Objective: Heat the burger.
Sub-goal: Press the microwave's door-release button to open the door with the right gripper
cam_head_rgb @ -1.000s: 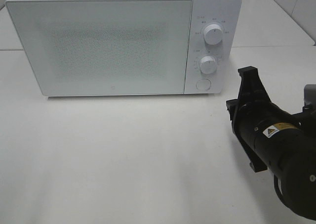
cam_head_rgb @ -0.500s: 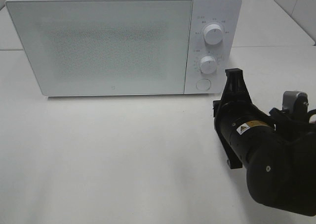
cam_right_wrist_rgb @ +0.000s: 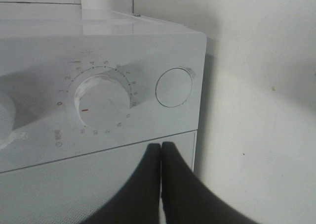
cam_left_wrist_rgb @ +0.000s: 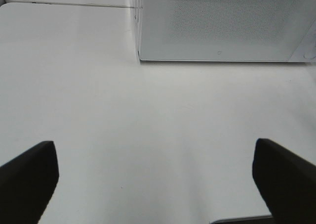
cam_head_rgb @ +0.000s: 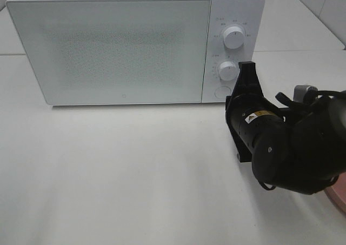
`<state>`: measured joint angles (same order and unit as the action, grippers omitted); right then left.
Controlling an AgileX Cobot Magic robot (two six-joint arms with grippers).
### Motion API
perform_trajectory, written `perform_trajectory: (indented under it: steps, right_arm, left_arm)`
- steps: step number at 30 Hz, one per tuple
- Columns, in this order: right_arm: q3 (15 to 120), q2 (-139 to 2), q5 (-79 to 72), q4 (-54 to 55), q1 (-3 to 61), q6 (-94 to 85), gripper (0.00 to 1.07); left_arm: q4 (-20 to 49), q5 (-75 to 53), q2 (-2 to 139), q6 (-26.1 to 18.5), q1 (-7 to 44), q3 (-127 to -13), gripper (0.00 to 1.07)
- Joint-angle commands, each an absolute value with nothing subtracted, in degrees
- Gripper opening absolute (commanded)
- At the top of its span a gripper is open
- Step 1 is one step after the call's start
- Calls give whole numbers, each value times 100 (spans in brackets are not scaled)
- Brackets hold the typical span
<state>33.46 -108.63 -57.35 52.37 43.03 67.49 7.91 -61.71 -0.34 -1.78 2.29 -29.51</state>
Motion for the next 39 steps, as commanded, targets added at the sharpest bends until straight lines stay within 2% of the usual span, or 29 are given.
perform_trajectory:
  steps: [1,8,39]
  right_arm:
    - [3615,-11041,-5558,4996,4102,6801,0]
    - [3930,-11419,-5397,4601,3867,7214,0]
    - [4847,-12215,-5329,4538,3535,7271,0]
  left_arm:
    - [819,-6113,-132,-178,235,-2956,100]
    - [819,-6113,-132,-178,235,-2956,100]
    - [819,-6113,-132,-178,235,-2956,100]
